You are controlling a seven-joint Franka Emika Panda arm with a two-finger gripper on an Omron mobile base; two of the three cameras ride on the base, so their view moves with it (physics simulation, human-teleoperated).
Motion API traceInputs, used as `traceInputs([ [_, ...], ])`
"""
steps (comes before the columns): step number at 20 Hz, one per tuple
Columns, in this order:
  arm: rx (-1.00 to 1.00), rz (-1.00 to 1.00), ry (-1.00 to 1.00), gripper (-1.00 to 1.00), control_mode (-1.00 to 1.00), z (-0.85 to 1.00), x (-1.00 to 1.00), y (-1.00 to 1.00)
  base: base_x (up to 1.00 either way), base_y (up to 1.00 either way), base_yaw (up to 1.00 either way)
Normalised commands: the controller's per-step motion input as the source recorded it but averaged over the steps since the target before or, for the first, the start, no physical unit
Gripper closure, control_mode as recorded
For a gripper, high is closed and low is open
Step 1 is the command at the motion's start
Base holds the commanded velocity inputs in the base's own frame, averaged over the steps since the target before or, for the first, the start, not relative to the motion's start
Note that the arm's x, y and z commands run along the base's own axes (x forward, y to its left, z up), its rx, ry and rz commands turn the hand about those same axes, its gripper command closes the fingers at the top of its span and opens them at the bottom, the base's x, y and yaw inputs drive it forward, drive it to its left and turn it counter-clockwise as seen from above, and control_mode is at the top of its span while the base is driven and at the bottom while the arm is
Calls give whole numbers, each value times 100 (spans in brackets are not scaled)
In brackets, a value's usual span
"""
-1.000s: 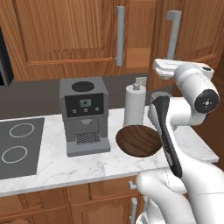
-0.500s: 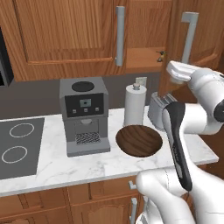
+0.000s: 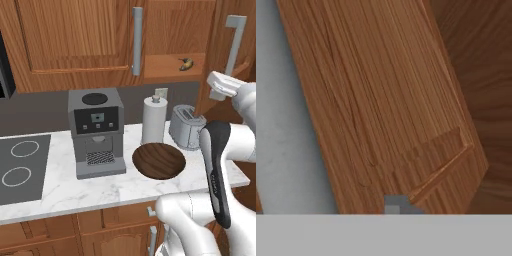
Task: Open the cabinet. Pick the kiwi and banana from the cabinet and place them into the bowl. Then close the cabinet.
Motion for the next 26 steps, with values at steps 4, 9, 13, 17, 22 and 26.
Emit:
traceInputs([
  [4,14,2,0,100,-100,0,0,-100,0,0,0],
  [9,13,4,0,-100,-100,1,0,-86,0,0,0],
  [13,0,1,-3,-100,-100,0,-23,0,0,0,0],
  [17,-3,11,-14,-100,-100,0,-99,5,0,0,0],
  [22,0,12,-10,-100,-100,0,-100,9,0,0,0],
  [26,-4,12,-5,-100,-100,-5,-90,62,0,0,0],
])
